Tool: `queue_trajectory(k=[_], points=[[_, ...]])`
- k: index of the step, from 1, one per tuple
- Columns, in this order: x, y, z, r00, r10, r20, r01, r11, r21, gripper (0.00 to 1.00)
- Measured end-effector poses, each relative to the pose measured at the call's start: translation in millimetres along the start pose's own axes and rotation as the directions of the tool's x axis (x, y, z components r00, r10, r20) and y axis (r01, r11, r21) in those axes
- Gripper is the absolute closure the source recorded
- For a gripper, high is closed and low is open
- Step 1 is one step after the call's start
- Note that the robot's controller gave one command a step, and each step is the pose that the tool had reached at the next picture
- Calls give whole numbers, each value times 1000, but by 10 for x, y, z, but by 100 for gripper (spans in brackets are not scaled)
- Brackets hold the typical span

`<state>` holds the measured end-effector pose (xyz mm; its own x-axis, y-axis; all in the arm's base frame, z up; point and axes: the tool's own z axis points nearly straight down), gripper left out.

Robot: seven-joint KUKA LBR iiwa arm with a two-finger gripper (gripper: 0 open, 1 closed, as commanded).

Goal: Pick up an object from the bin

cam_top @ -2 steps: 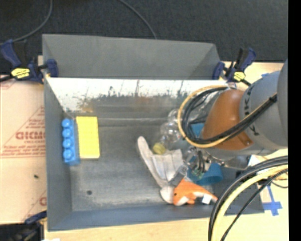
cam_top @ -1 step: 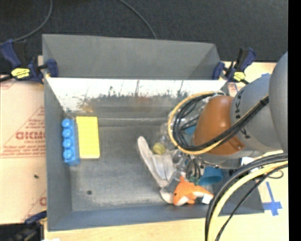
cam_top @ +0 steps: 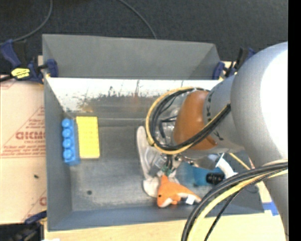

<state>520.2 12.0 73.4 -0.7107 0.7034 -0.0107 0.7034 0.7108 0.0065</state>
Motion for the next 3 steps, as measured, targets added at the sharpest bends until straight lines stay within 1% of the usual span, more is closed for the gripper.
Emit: queue_trajectory(k=[1,2,3], points=[[12,49,7,1000,2,2,-2,1000,-2,100],[15,34,-27,1000,0,0,0,1000,0,100],[16,24,-183,1000,-1,-2,1,1000,2,100]])
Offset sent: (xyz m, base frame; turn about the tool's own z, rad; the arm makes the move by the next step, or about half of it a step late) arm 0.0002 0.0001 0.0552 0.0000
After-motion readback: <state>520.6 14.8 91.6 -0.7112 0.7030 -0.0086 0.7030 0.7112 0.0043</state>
